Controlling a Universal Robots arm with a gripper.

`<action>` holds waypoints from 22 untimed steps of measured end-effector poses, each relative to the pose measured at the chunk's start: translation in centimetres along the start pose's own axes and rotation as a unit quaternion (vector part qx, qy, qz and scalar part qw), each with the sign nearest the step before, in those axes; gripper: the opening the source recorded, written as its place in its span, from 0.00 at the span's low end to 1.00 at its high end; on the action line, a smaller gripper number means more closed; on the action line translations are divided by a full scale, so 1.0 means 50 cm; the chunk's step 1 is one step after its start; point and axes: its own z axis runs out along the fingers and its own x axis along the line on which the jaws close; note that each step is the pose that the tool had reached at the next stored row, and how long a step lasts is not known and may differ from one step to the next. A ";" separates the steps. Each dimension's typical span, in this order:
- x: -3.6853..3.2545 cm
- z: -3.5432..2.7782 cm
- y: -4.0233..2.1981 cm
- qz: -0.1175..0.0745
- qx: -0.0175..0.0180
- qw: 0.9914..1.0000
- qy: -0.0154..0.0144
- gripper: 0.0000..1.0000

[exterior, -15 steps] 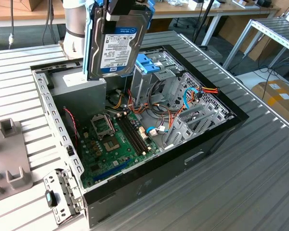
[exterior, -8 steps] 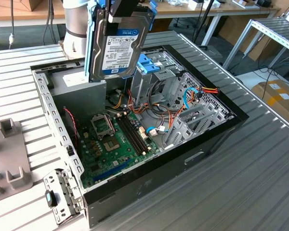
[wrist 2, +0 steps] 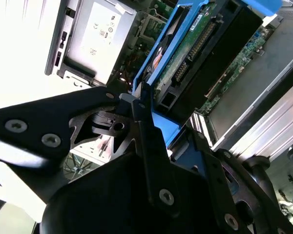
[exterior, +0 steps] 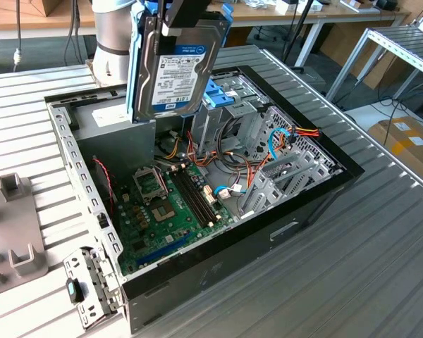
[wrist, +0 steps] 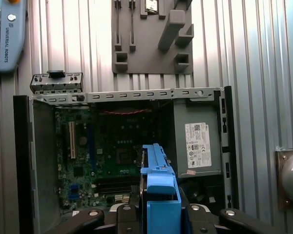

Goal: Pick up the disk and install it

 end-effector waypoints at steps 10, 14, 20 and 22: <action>0.013 -0.001 -0.004 0.000 0.000 1.000 0.000 0.37; 0.019 -0.001 -0.006 0.000 0.000 1.000 0.000 0.37; 0.028 -0.002 -0.008 0.000 0.000 1.000 0.000 0.37; 0.032 -0.002 -0.009 0.000 0.000 1.000 0.000 0.37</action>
